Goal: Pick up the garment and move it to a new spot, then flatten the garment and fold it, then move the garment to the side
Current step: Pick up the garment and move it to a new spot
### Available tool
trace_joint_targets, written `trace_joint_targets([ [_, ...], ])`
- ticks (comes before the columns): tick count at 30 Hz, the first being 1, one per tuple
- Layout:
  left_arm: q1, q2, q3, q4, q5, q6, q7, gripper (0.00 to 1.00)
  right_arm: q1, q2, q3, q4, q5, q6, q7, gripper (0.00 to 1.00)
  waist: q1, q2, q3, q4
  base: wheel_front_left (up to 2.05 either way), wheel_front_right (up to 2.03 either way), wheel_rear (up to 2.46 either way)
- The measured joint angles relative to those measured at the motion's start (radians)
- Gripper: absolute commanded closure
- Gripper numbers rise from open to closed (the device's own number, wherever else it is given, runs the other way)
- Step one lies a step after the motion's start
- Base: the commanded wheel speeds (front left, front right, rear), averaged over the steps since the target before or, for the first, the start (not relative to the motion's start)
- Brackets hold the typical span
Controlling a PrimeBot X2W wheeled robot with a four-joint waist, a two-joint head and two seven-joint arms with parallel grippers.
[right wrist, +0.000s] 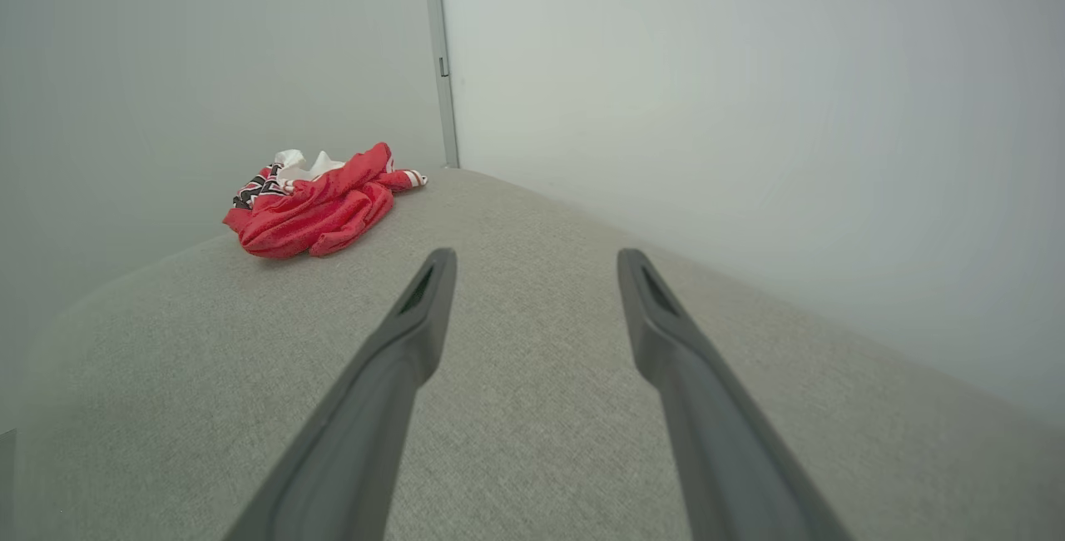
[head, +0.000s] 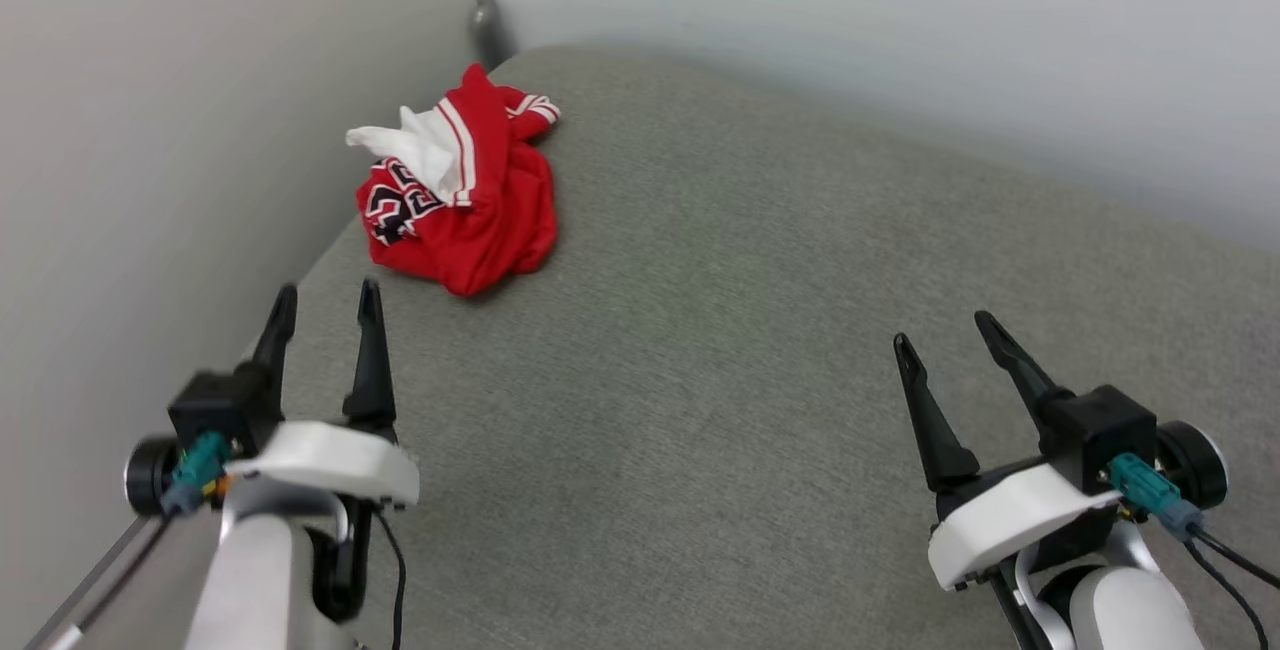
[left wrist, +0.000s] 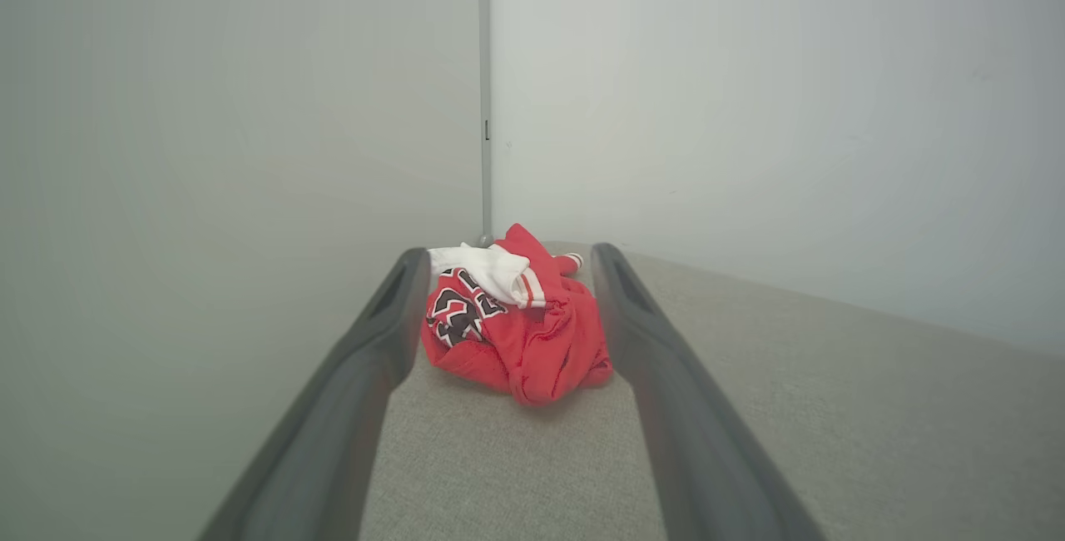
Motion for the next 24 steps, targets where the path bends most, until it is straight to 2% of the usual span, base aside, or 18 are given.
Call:
trace_joint_targets([
  [1,-0.089,0.026,-0.001,0.039,-0.023,-0.012,0.0,0.0,-0.02,0.0,0.001,-0.01,-0.012,0.0,0.009,0.0,0.0,0.0,0.026,-0.025,0.0,0.0,0.0],
  [4,-0.205,0.076,-0.001,0.099,-0.057,-0.021,0.03,0.0,-0.038,0.0,0.007,-0.022,-0.022,0.0,0.016,0.0,0.0,0.0001,0.059,-0.054,0.0,0.0,0.0],
  [5,-0.329,0.144,-0.008,0.158,-0.091,-0.025,0.13,0.0,-0.056,0.001,0.014,-0.032,-0.033,0.0,0.027,0.0,0.0,0.0,0.099,-0.086,0.0,0.0,0.0],
  [9,-0.479,0.267,-0.026,0.238,-0.166,-0.03,0.276,0.0,-0.089,0.001,0.017,-0.049,-0.049,0.0,0.032,0.0,0.0001,0.0,0.164,-0.135,0.0,0.0,0.0],
  [15,-0.613,0.44,-0.078,0.354,-0.344,-0.031,0.577,0.0,-0.137,0.001,0.019,-0.055,-0.06,0.0,0.026,0.0,0.0001,0.0,0.277,-0.207,0.0,0.0,0.0],
  [18,-0.637,0.49,-0.096,0.396,-0.413,-0.031,0.705,0.0,-0.159,0.0,0.021,-0.054,-0.062,0.0,0.02,0.0,0.0002,0.0,0.337,-0.241,0.0,0.0,0.0],
  [24,-0.642,0.531,-0.076,0.49,-0.522,-0.031,0.88,0.0,-0.207,0.0,0.037,-0.047,-0.063,0.0,0.007,0.0,0.0002,0.0,0.444,-0.299,0.0,0.0,0.0],
])
